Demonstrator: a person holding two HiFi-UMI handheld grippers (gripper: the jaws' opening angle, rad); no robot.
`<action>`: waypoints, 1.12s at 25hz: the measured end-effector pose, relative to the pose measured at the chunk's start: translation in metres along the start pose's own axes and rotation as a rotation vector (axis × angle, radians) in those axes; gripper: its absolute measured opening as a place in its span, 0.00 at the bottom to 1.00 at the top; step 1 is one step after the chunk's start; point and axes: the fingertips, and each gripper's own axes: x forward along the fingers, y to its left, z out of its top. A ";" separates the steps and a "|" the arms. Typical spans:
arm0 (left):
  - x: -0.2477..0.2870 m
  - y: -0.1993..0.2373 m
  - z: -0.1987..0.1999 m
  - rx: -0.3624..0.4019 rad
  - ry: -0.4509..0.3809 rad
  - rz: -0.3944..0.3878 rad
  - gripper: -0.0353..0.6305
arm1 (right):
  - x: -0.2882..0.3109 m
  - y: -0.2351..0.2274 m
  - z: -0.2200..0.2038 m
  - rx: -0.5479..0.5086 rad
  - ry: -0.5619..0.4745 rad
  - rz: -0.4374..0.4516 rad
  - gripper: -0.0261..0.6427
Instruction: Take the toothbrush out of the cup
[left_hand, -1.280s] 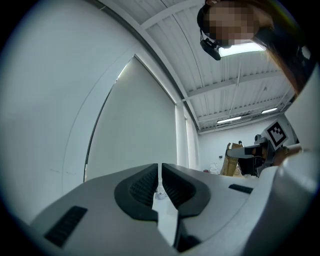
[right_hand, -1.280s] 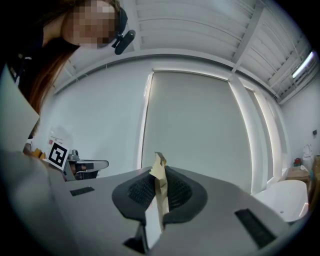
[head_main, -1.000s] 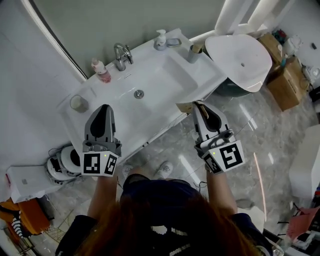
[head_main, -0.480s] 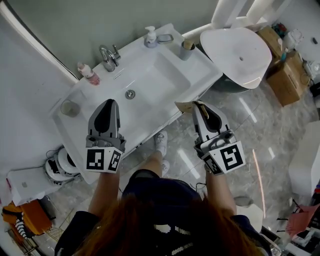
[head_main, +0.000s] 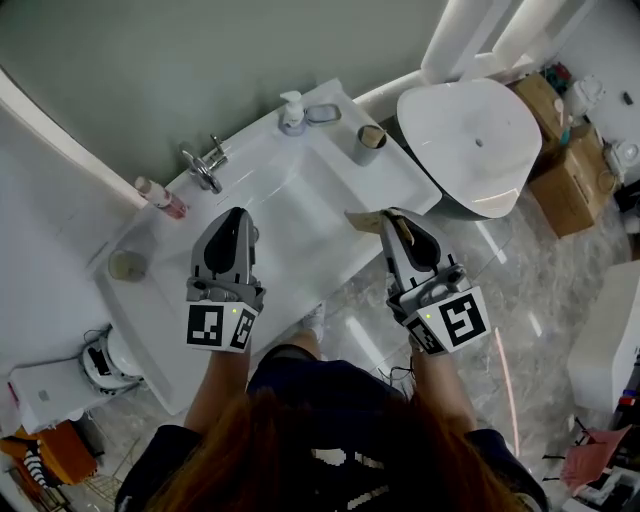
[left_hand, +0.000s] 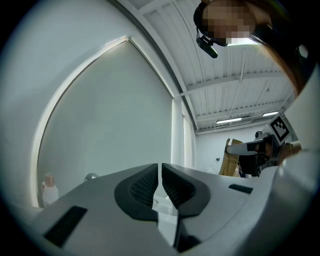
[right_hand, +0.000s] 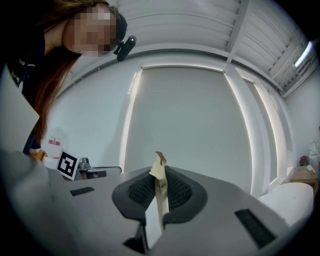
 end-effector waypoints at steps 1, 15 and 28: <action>0.014 0.002 -0.001 -0.004 -0.003 -0.005 0.11 | 0.010 -0.009 0.001 -0.007 0.003 0.005 0.10; 0.119 0.007 -0.019 -0.006 0.033 -0.044 0.11 | 0.077 -0.105 -0.015 0.030 0.047 0.007 0.10; 0.200 -0.043 -0.056 -0.017 0.079 0.023 0.11 | 0.095 -0.207 -0.023 0.032 0.076 0.143 0.10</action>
